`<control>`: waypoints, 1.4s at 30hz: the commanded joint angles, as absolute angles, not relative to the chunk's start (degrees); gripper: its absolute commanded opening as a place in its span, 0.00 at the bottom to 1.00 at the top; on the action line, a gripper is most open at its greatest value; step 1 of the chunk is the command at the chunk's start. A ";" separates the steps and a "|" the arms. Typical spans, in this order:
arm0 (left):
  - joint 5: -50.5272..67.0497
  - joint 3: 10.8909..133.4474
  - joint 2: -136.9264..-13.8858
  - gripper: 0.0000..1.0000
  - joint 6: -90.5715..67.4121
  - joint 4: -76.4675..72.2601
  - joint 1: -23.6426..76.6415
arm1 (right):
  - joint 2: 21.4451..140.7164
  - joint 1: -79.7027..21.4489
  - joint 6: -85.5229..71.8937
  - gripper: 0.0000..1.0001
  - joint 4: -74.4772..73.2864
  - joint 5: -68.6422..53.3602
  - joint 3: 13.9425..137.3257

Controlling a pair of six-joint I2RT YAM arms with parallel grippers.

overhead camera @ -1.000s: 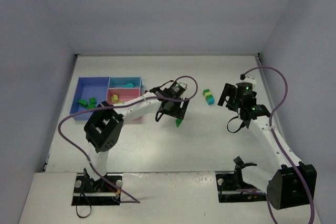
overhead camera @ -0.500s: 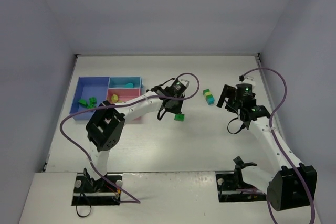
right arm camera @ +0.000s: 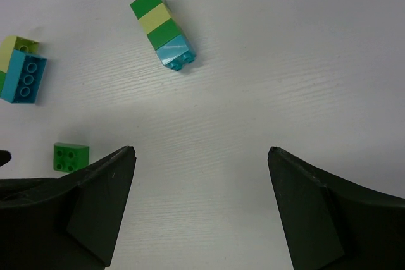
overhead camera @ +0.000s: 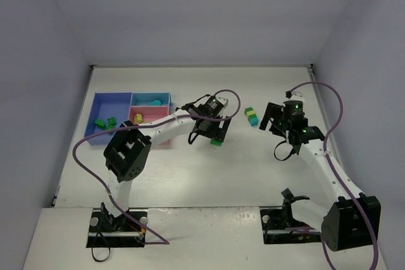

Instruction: Sort the legos into containers by color

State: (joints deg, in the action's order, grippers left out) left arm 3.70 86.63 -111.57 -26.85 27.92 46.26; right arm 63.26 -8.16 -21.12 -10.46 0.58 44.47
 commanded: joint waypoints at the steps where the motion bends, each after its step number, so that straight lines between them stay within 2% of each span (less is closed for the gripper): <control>1: 5.97 90.87 -112.85 0.80 -23.04 25.85 46.76 | 61.79 -7.82 -20.66 0.82 -7.65 -1.32 44.74; 12: 12.91 94.92 -116.62 0.80 5.24 27.07 46.67 | 58.27 -7.74 -19.95 0.82 -7.82 -3.34 42.89; 22: 19.42 98.09 -122.34 0.80 15.73 30.67 46.85 | 56.34 -7.65 -20.56 0.82 -9.58 -3.87 42.19; 26: 19.86 99.23 -124.62 0.76 16.79 32.69 46.85 | 55.81 -7.73 -21.09 0.82 -9.84 -4.04 41.75; 29: 20.13 99.58 -125.42 0.69 16.09 33.49 46.85 | 55.72 -7.73 -21.18 0.82 -10.11 -4.04 41.92; 33: 20.13 98.27 -125.42 0.32 14.59 33.66 46.85 | 55.46 -7.73 -21.36 0.82 -10.28 -3.87 42.10; 34: 19.95 97.04 -125.25 0.20 14.24 33.58 46.85 | 55.37 -7.73 -21.36 0.82 -10.28 -3.78 42.19; 37: 18.81 94.84 -123.05 0.03 12.14 32.79 46.85 | 55.72 -7.73 -21.45 0.82 -10.20 -3.60 42.19; 38: 18.29 93.27 -120.78 0.00 10.56 32.35 46.76 | 55.90 -7.65 -21.36 0.82 -10.20 -3.60 42.19; 42: 12.49 89.57 -112.52 0.00 4.15 28.05 44.92 | 56.77 -7.73 -21.36 0.82 -9.93 -3.78 42.63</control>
